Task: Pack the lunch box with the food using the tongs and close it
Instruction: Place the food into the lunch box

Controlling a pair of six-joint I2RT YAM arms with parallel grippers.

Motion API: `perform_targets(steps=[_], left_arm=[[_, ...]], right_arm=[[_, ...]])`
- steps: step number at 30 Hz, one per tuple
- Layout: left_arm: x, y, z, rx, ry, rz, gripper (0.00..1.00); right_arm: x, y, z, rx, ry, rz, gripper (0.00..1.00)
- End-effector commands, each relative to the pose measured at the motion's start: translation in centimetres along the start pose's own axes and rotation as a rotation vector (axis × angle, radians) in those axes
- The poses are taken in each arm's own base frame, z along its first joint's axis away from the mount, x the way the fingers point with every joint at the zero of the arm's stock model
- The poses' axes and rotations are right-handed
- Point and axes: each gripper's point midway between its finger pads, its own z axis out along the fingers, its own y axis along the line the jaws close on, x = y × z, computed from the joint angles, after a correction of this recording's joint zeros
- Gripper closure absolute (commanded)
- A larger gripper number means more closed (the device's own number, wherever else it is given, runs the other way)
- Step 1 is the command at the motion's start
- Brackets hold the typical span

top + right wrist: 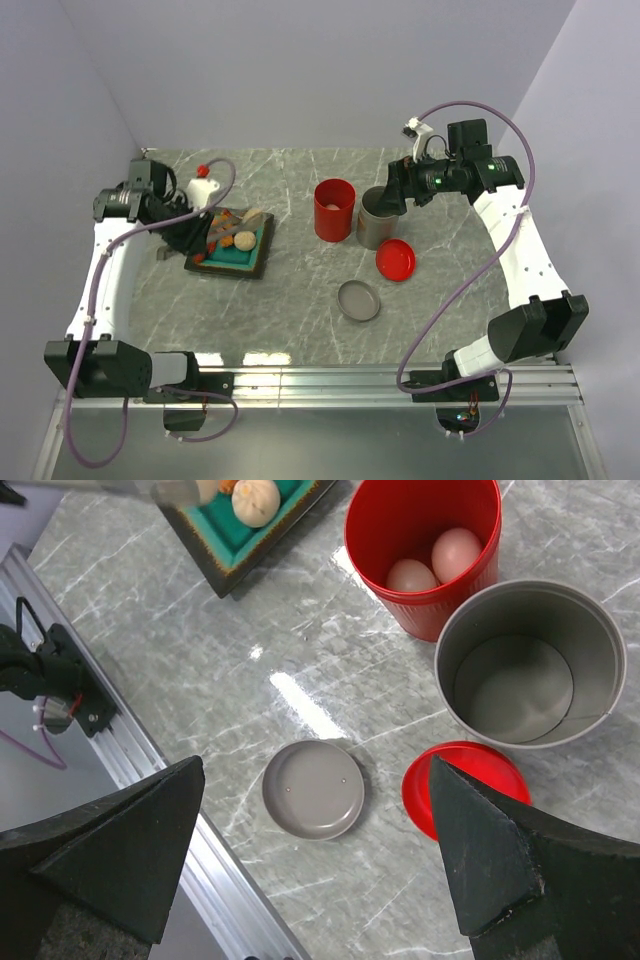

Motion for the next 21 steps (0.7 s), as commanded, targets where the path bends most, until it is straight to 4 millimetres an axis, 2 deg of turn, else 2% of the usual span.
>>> perform_targets(steps=[1, 2, 4, 5, 6, 7, 8, 10, 11, 12, 14, 17, 19, 21], left_arm=[[-5.8, -2.1, -1.8, 0.062, -0.135, 0.03, 0.65], [-7.2, -2.8, -1.3, 0.088, -0.14, 0.032, 0.65], [-10.8, -3.3, -2.1, 0.086, -0.215, 0.071, 0.64], [-12.1, -4.2, -1.3, 0.118, -0.211, 0.071, 0.64], [-14.1, -4.4, -2.0, 0.116, -0.256, 0.087, 0.64], [-15.3, -4.7, -1.9, 0.124, -0.277, 0.094, 0.63], [-16.3, -5.7, -0.8, 0.157, -0.264, 0.096, 0.62], [-18.6, -6.2, -0.8, 0.158, -0.301, 0.122, 0.61], [-19.4, -7.1, 0.5, 0.18, -0.291, 0.128, 0.61], [-20.1, -7.4, 0.6, 0.186, -0.298, 0.14, 0.61], [-20.6, -7.9, 2.4, 0.197, -0.268, 0.16, 0.59], [-20.8, -7.8, 3.8, 0.184, -0.26, 0.164, 0.56], [-20.7, -7.5, 5.0, 0.171, -0.238, 0.17, 0.5], [-20.6, -7.3, 5.4, 0.167, -0.226, 0.167, 0.45]], right_arm=[[-1.4, 0.1, -0.5, 0.006, -0.027, -0.013, 0.0], [-1.4, -0.2, -0.6, 0.023, -0.028, -0.011, 0.0], [-1.4, -0.3, -0.7, 0.036, -0.029, -0.013, 0.0], [-1.6, -0.8, -0.7, 0.064, -0.035, -0.005, 0.0], [-1.7, -1.1, -0.7, 0.083, -0.037, 0.001, 0.0], [-1.8, -1.3, -0.8, 0.102, -0.041, 0.007, 0.0], [-2.0, -1.7, -0.9, 0.126, -0.051, 0.012, 0.0], [-2.3, -2.2, -1.6, 0.179, -0.067, -0.002, 0.0], [-2.4, -2.2, -1.7, 0.186, -0.073, -0.008, 0.0], [-2.4, -2.0, -1.8, 0.178, -0.074, -0.012, 0.0], [-2.3, -1.5, -1.8, 0.154, -0.067, -0.022, 0.0], [-2.1, -1.4, -1.7, 0.138, -0.06, -0.013, 0.0], [-2.0, -1.4, -1.8, 0.143, -0.06, -0.017, 0.0], [-2.1, -1.3, -1.8, 0.139, -0.06, -0.023, 0.0]])
